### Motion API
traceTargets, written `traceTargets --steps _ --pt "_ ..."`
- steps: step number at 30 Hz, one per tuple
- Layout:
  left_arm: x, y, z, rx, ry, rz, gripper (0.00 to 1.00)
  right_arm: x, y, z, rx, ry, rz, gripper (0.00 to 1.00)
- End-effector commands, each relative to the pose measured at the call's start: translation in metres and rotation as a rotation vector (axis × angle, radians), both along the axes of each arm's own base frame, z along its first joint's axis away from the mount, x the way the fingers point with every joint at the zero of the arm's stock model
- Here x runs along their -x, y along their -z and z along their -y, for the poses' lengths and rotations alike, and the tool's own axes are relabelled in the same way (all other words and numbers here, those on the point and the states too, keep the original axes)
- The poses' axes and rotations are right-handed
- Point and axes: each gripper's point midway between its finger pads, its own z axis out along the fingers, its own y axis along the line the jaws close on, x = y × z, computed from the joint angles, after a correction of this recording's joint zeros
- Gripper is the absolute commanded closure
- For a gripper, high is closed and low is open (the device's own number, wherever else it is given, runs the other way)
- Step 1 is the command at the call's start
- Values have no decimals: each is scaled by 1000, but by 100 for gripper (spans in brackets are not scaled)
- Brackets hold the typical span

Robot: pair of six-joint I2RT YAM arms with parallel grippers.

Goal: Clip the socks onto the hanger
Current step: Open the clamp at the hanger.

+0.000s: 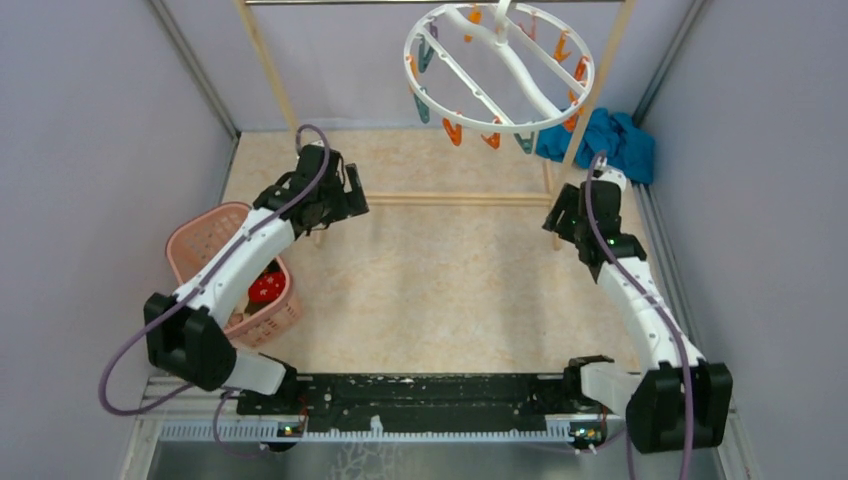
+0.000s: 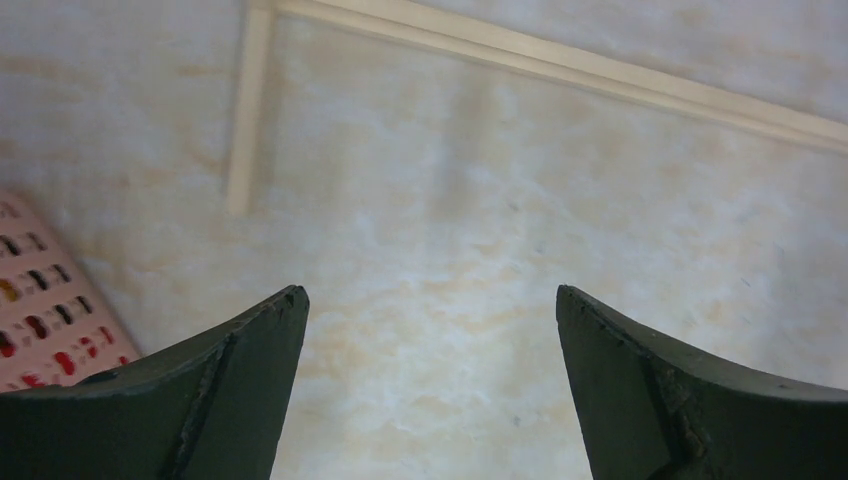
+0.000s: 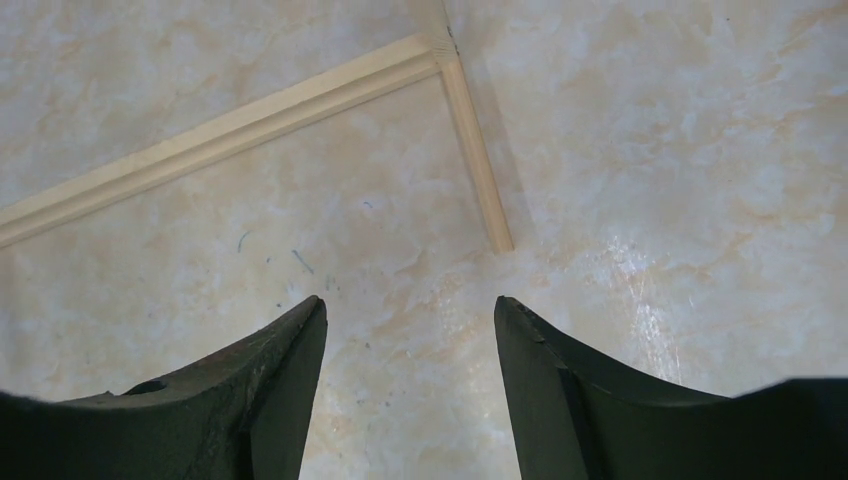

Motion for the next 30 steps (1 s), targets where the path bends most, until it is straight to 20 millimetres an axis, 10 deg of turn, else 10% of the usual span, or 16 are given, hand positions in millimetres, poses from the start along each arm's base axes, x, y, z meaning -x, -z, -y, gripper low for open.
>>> traceTargets --steps 1,5,14,30 --pt "27 -53 54 155 293 171 2 22 -44 -11 -18 -85 140 37" --pt "60 -109 107 405 633 513 11 44 -76 -18 -36 -142 248 37" --pt "107 -143 159 468 935 814 4 78 -138 -31 -61 -243 409 40" --pt "119 -203 235 428 1185 1156 1 104 -184 -49 -97 -362 526 43"
